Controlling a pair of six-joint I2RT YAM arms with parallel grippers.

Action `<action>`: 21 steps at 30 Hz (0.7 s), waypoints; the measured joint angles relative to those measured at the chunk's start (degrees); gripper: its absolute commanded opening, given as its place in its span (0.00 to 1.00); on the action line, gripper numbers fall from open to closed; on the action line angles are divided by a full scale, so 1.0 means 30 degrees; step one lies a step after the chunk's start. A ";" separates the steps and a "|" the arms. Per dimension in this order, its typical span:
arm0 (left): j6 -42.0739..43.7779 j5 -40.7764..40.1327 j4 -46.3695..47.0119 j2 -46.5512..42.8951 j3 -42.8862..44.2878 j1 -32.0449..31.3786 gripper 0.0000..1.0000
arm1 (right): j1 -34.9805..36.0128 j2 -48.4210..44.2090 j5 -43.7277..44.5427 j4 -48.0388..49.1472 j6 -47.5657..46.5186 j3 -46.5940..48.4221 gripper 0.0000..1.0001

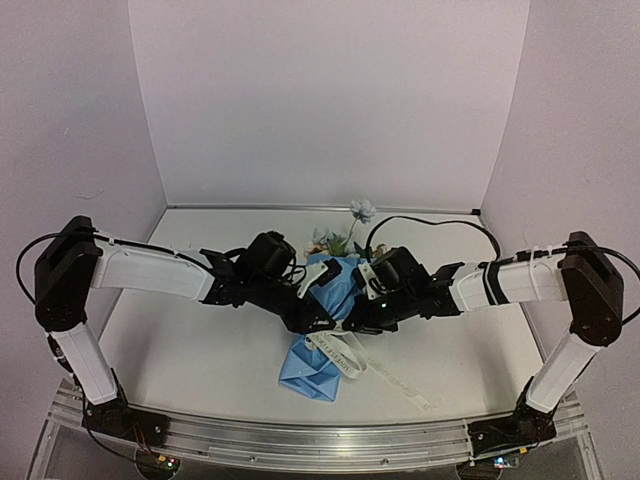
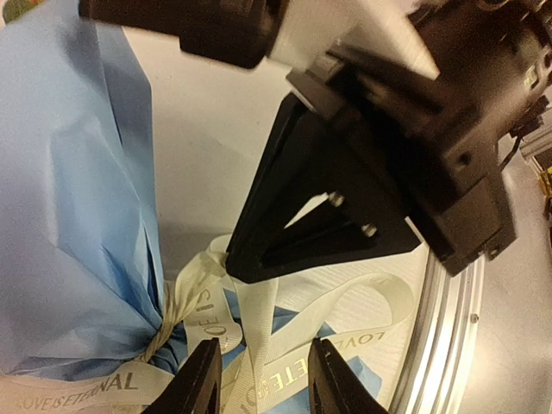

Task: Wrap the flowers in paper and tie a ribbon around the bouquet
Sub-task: Cross the half-tied ribbon over the folded bouquet.

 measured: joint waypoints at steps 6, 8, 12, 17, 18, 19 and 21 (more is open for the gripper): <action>0.0173 -0.1308 0.0382 -0.0829 0.0000 0.0007 0.48 | 0.0000 0.0000 -0.0023 -0.0003 -0.0007 0.0000 0.00; 0.0238 -0.1586 0.0069 -0.0816 0.0000 0.0041 0.48 | 0.0000 0.0000 -0.0017 -0.0003 -0.0014 0.0000 0.00; 0.0602 -0.1802 -0.0812 -0.0292 0.0450 0.0058 0.48 | 0.0000 0.0000 -0.0023 -0.0003 -0.0028 0.0000 0.00; 0.0828 -0.1806 -0.1425 0.0413 0.0668 0.0095 0.43 | 0.0000 0.0000 -0.0023 -0.0003 -0.0085 0.0000 0.00; 0.0851 -0.1799 -0.1550 0.0468 0.0675 0.0095 0.41 | 0.0000 0.0000 -0.0023 -0.0003 -0.0092 0.0000 0.00; 0.0918 -0.1796 -0.1673 0.0529 0.0715 0.0095 0.40 | 0.0000 0.0000 -0.0023 -0.0003 -0.0101 0.0000 0.00; 0.1026 -0.1793 -0.1833 0.0705 0.0886 0.0095 0.36 | 0.0000 0.0000 -0.0023 -0.0003 -0.0136 0.0000 0.00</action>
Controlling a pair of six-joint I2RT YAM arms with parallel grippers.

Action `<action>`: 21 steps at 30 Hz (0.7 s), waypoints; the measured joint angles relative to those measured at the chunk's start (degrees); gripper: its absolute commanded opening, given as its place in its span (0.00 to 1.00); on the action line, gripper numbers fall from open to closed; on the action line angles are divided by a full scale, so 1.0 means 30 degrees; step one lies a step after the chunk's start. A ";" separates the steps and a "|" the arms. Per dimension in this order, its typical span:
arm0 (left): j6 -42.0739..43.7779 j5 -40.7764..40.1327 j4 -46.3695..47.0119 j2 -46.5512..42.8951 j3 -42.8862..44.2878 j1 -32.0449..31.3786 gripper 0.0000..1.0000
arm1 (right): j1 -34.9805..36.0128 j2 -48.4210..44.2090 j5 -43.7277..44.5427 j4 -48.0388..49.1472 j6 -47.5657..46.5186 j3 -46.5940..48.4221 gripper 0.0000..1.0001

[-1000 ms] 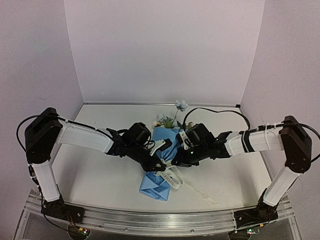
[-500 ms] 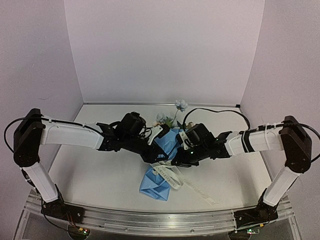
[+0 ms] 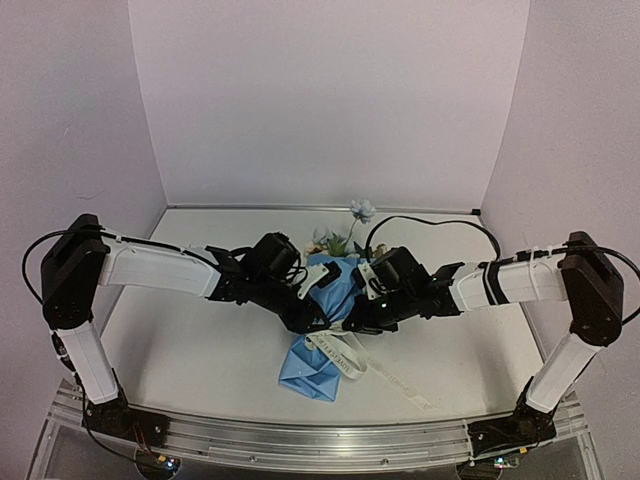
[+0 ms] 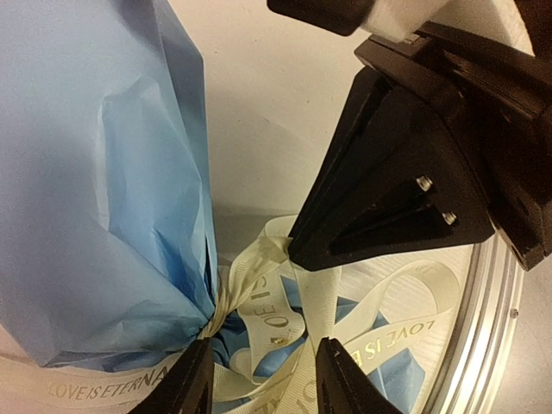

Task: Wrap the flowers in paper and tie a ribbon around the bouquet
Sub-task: Cross the half-tied ribbon over the folded bouquet.

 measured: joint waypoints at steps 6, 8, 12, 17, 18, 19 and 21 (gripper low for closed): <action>0.0110 0.0058 -0.0312 0.0373 0.0294 0.0000 0.27 | 0.0000 0.0000 0.0000 -0.0068 -0.0138 0.0000 0.00; 0.0099 0.0094 -0.0323 0.0476 0.0304 0.0000 0.22 | 0.0000 0.0000 0.0007 -0.0097 -0.0177 0.0000 0.00; 0.0100 0.0206 -0.0355 0.0656 0.0316 0.0000 0.07 | 0.0000 0.0000 0.0007 -0.0235 -0.0288 0.0000 0.00; -0.0061 0.0196 -0.0208 0.0658 0.0316 0.0000 0.00 | 0.0000 0.0000 0.0007 -0.0595 -0.0672 0.0003 0.00; -0.0140 0.0163 -0.0091 0.0658 0.0316 0.0000 0.00 | 0.0000 0.0000 0.0007 -0.0715 -0.0768 0.0009 0.00; -0.0319 0.0142 0.0108 0.0653 0.0311 0.0000 0.00 | 0.0000 0.0000 0.0007 -0.0889 -0.0937 0.0030 0.00; -0.0582 0.0128 0.0590 0.0600 0.0260 0.0028 0.00 | 0.0000 -0.0007 0.0012 -0.1250 -0.1349 0.0091 0.02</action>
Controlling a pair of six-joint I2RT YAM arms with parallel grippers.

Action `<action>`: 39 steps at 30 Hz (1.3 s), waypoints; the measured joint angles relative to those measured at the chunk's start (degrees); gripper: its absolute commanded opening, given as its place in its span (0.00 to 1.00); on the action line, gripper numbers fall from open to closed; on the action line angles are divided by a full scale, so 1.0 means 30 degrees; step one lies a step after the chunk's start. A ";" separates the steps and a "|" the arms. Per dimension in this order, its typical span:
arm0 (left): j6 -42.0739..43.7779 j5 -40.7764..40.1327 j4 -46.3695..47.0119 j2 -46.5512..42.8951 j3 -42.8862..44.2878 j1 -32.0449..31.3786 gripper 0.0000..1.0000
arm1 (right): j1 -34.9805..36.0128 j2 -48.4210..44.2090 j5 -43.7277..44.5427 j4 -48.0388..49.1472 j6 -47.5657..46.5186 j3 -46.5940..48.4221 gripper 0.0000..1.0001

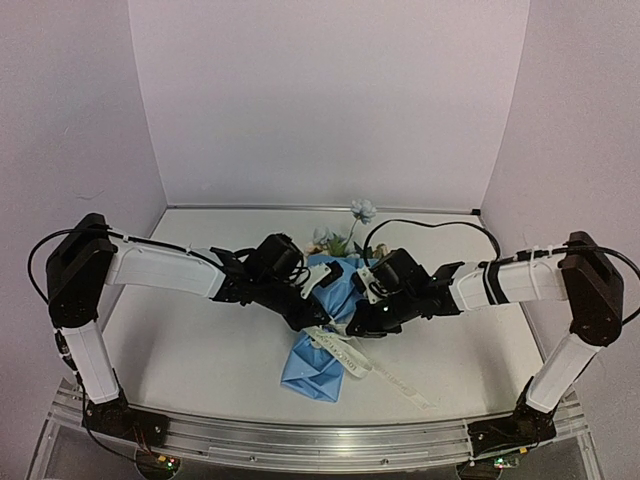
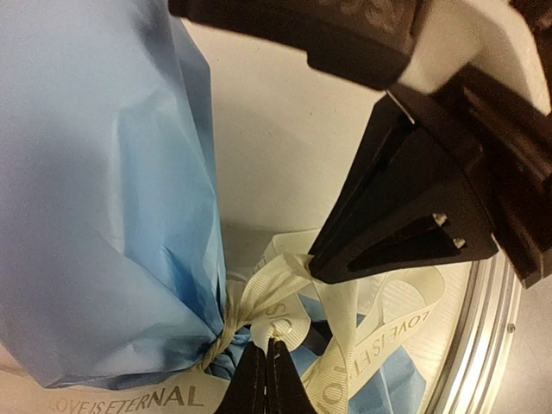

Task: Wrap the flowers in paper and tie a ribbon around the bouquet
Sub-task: Cross the half-tied ribbon over the folded bouquet, then tie the half-tied ribbon around the folded bouquet.

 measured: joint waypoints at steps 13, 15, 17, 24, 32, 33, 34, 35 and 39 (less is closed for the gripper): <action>-0.2136 0.0233 0.2921 -0.0640 -0.1255 0.1283 0.00 | 0.0000 -0.0439 -0.0026 -0.2514 -0.2565 0.1274 0.22; -0.2348 0.0226 0.3090 -0.0664 -0.1343 0.1393 0.00 | 0.0000 -0.0525 -0.0085 -0.2780 -0.2851 0.1388 0.28; -0.2488 0.0226 0.3197 -0.0671 -0.1357 0.1442 0.00 | 0.0000 -0.0746 -0.0217 -0.3064 -0.3059 0.1395 0.35; -0.2929 0.0210 0.3378 -0.0771 -0.1387 0.1665 0.00 | 0.0000 -0.3396 -0.1372 -0.3739 -0.4735 0.0426 0.47; -0.2982 0.0219 0.3654 -0.0952 -0.1394 0.1757 0.00 | 0.0855 -0.5000 -0.2119 -0.3712 -0.8960 -0.3383 0.54; -0.2983 0.0219 0.3658 -0.0976 -0.1394 0.1757 0.00 | 0.1057 -0.5028 -0.2056 -0.3710 -0.9538 -0.3746 0.55; -0.2987 0.0219 0.3658 -0.1005 -0.1394 0.1757 0.00 | 0.1244 -0.5033 -0.1979 -0.3700 -1.0067 -0.4043 0.55; -0.2989 0.0222 0.3662 -0.1020 -0.1394 0.1757 0.00 | 0.1390 -0.5034 -0.1903 -0.3669 -1.0509 -0.4246 0.56; -0.2993 0.0226 0.3653 -0.1028 -0.1394 0.1757 0.00 | 0.1963 -0.5030 -0.1042 -0.3251 -1.1999 -0.4489 0.57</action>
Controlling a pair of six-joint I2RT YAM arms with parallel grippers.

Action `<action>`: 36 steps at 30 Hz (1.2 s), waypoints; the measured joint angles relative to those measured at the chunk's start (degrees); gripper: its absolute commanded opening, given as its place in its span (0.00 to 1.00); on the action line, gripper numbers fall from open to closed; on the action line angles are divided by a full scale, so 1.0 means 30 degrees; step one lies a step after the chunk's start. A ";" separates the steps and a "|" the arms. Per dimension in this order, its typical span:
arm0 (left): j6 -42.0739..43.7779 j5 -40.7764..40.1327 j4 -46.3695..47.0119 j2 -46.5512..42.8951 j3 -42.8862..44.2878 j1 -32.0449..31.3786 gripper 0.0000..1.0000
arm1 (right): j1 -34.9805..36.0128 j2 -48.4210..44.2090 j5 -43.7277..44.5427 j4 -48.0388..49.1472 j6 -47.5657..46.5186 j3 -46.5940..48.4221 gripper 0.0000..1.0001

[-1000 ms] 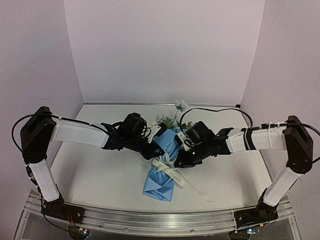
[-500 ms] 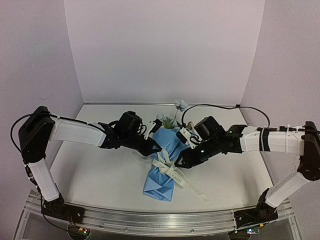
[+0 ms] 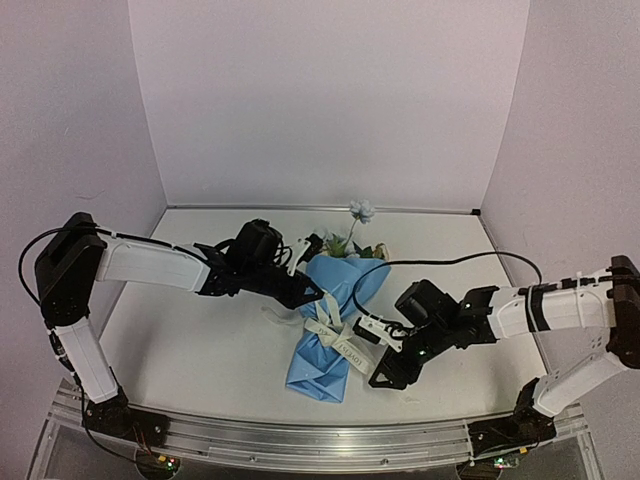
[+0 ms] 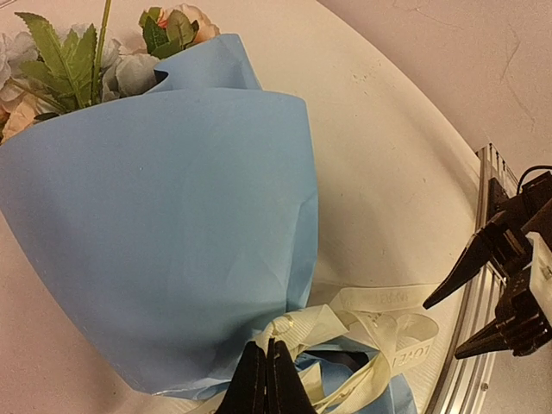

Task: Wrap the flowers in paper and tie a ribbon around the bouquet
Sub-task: Tie the half-tied ribbon around the folded bouquet.

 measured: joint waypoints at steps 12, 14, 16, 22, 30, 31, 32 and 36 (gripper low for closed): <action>-0.0300 0.0007 -0.0016 0.0000 0.0000 0.0000 0.00 | 0.1309 0.2007 0.4566 0.2623 -0.2603 -0.0039 0.42; -0.0322 0.0001 -0.0016 -0.0013 0.0000 0.0000 0.00 | 0.1383 0.2317 0.5250 0.2883 -0.2725 -0.0039 0.31; -0.0343 0.0007 0.0017 -0.0087 -0.0086 0.0000 0.00 | 0.1394 0.2446 0.5882 0.3056 -0.2716 -0.0039 0.20; -0.0632 -0.0012 0.0299 -0.0879 -0.1152 0.0000 0.00 | 0.1420 0.2451 0.7177 0.3292 -0.2457 0.0014 0.00; -0.1470 -0.0649 0.1110 -0.2066 -0.2741 0.0000 0.00 | 0.1417 0.2364 0.7908 0.0244 -0.2300 0.1902 0.00; -0.1588 -0.0810 0.1218 -0.2252 -0.2947 0.0000 0.00 | 0.1417 0.2355 0.7986 -0.0396 -0.2305 0.2316 0.00; -0.1759 -0.0943 0.1383 -0.2379 -0.3119 0.0000 0.00 | 0.1417 0.2342 0.8062 -0.0974 -0.2311 0.2684 0.00; -0.2306 -0.1967 0.2008 -0.2817 -0.3940 0.0000 0.00 | 0.1413 0.2214 0.8414 -0.3096 -0.2495 0.3710 0.00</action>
